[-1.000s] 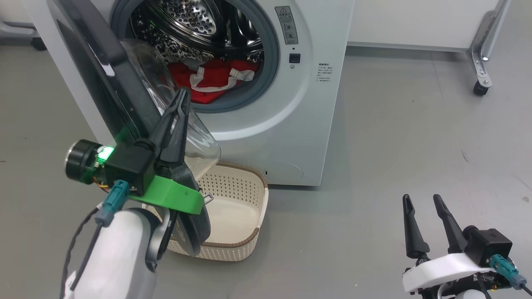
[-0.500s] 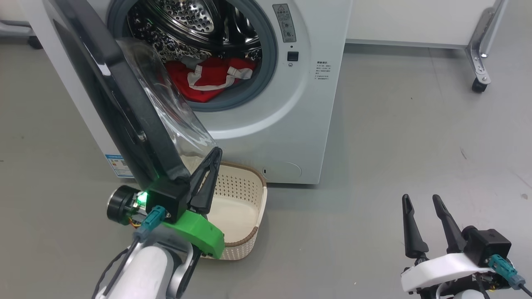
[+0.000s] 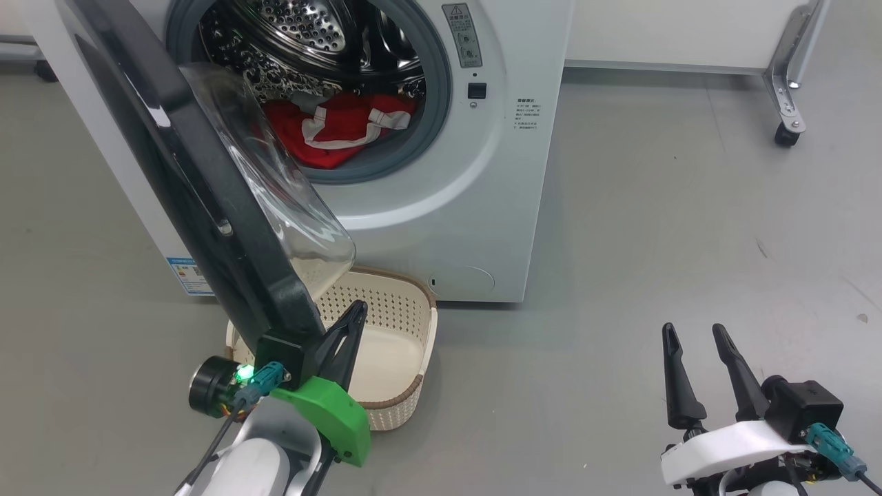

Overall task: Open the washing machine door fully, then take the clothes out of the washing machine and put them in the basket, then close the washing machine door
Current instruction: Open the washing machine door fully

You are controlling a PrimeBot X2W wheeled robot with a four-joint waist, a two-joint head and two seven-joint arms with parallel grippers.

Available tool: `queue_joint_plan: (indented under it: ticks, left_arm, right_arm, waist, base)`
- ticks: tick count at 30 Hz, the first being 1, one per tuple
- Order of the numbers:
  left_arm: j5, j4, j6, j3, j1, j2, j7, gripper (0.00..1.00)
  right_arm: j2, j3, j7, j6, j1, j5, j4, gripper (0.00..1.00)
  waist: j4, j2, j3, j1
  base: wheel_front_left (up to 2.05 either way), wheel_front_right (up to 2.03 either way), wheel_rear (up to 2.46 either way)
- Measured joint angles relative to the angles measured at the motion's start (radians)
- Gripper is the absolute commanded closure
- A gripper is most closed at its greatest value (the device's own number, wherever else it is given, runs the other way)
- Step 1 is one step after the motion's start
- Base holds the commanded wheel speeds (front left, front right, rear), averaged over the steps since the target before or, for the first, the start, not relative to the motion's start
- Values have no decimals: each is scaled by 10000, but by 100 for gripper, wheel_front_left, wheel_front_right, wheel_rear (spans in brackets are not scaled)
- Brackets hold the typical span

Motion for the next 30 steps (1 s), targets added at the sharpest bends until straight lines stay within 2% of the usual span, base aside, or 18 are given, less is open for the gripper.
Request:
queue_joint_plan:
  ticks: [14, 30]
  left_arm:
    - [-173, 585, 259, 155, 30, -52, -17, 100]
    - [-199, 982, 263, 46, 10, -94, -284, 100]
  right_arm:
    - [61, -92, 0, 90, 0, -115, 52, 0]
    - [207, -303, 0, 178, 5, -144, 186, 0]
  waist:
    - [-82, 0, 131, -1]
    - [150, 0, 91, 0]
  base:
    - [0, 0, 0]
    - [0, 0, 0]
